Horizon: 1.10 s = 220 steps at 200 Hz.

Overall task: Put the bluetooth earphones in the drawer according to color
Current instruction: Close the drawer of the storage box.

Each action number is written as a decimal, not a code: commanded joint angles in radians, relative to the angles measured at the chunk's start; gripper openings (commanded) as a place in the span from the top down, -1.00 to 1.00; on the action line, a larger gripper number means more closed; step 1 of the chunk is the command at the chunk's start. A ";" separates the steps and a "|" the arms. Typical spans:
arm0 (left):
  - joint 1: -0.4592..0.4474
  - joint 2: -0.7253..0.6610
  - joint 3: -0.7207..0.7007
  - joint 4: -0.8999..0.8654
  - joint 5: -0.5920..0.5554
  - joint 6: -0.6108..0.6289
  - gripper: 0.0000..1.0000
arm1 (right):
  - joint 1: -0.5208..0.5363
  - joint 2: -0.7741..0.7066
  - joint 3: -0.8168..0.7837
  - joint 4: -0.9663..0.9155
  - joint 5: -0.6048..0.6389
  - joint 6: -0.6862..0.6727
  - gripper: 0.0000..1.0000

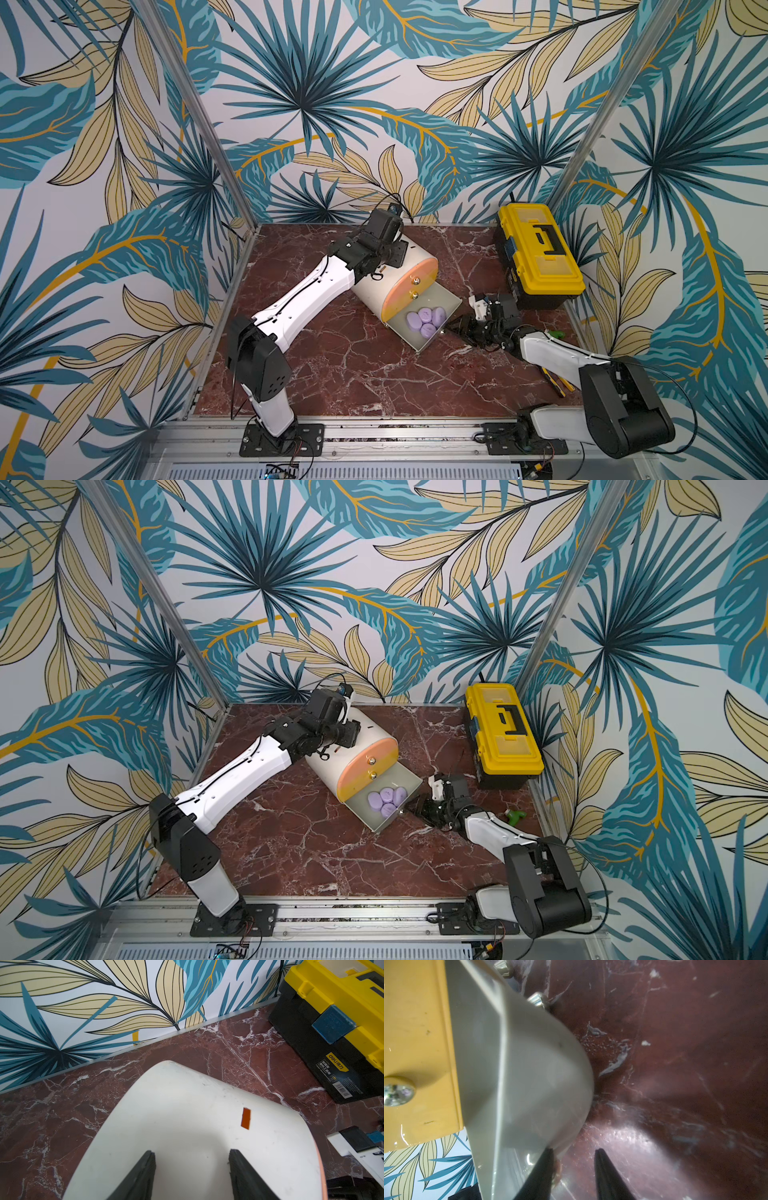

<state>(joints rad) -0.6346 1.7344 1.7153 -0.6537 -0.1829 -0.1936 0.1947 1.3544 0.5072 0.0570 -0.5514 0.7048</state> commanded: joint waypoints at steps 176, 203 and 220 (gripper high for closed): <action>-0.016 0.005 -0.091 -0.011 0.033 -0.022 -0.19 | 0.191 0.189 0.189 0.183 0.114 0.108 0.22; -0.019 0.005 -0.094 -0.009 0.033 -0.025 -0.19 | 0.204 0.212 0.190 0.250 0.130 0.145 0.22; -0.020 0.007 -0.094 -0.009 0.033 -0.027 -0.19 | 0.208 0.198 0.164 0.296 0.158 0.168 0.22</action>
<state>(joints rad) -0.6407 1.7317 1.6787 -0.5819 -0.1909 -0.1955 0.3939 1.5566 0.6865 0.2485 -0.4484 0.8268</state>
